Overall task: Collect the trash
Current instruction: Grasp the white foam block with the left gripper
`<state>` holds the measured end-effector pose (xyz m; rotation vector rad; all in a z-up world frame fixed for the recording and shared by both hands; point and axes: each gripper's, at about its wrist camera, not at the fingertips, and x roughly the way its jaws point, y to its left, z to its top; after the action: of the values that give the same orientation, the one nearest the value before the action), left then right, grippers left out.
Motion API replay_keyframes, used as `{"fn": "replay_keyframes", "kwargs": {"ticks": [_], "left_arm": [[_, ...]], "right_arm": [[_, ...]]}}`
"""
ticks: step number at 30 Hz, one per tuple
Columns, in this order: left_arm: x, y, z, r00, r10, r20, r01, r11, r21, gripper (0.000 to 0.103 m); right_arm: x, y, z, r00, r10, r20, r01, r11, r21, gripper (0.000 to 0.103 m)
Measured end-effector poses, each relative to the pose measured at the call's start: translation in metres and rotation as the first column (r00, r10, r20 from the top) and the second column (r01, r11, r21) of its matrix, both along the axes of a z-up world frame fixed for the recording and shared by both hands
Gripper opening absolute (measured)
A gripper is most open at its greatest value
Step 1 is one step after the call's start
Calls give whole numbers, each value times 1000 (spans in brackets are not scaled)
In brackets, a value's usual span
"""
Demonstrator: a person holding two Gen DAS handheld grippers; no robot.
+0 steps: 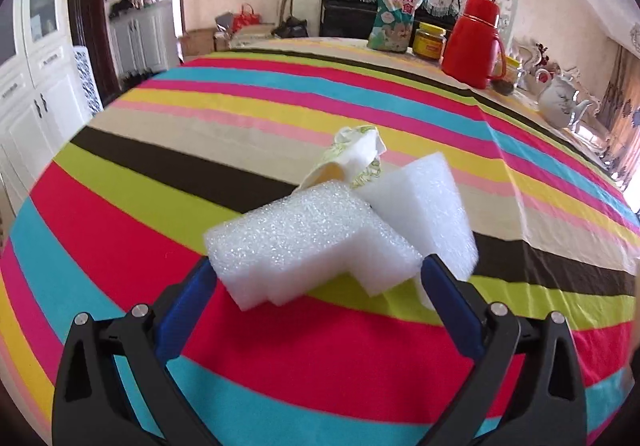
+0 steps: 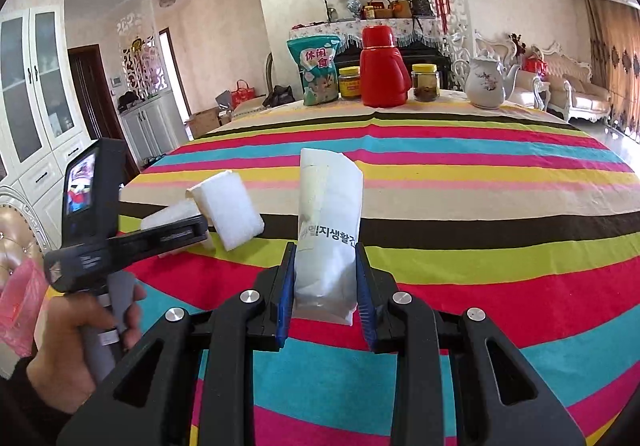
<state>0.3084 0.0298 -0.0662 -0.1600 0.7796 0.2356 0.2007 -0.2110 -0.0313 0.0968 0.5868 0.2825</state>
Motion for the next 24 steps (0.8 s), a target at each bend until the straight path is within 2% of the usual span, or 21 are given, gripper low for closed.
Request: {"fn": "replay_keyframes", "kwargs": {"ticks": [4, 6, 7, 8, 9, 11, 13, 14, 15, 16, 18, 20, 24], "left_arm": [[1, -4, -1, 1000, -12, 0, 12, 999, 42, 97], [-4, -4, 0, 1000, -29, 9, 29, 998, 53, 89], [-10, -5, 3, 999, -43, 22, 41, 997, 61, 76], [-14, -5, 5, 998, -61, 21, 59, 995, 76, 35], [-16, -5, 6, 996, -84, 5, 84, 994, 74, 24], [-22, 0, 7, 993, -121, -8, 121, 992, 26, 24], [-31, 6, 13, 994, -112, 16, 111, 993, 43, 28], [-34, 8, 14, 994, -110, 23, 109, 993, 44, 46], [-36, 11, 17, 993, -108, 38, 106, 994, 40, 58], [-37, 11, 19, 993, -107, 50, 104, 994, 42, 78], [-34, 9, 22, 992, -106, 68, 101, 992, 73, 82], [-26, 4, 20, 991, -127, 46, 122, 988, 91, 85], [-3, -5, 6, 987, -158, -4, 158, 981, 114, 86]], "right_arm": [[-2, 2, 1, 1000, 14, 3, -14, 1000, -6, 30], [-3, 4, 0, 1000, 14, 3, -14, 1000, -7, 30], [-4, 4, -1, 1000, 16, 3, -16, 1000, -8, 30], [-4, 5, -1, 1000, 17, 2, -17, 1000, -7, 30], [-5, 5, -1, 1000, 18, 1, -18, 1000, -5, 30], [-5, 6, -1, 1000, 20, -2, -20, 1000, -2, 30], [-4, 6, -2, 1000, 24, -7, -24, 1000, 2, 30], [-4, 7, -3, 1000, 25, -8, -25, 1000, -1, 30], [-4, 8, -3, 1000, 25, -9, -25, 1000, -3, 30], [-3, 9, -4, 1000, 26, -11, -26, 1000, -4, 30], [-2, 9, -5, 999, 27, -18, -27, 1000, -5, 30], [0, 7, -6, 999, 25, -23, -25, 1000, -4, 30], [3, 4, -7, 999, 17, -27, -17, 1000, 0, 30]]}}
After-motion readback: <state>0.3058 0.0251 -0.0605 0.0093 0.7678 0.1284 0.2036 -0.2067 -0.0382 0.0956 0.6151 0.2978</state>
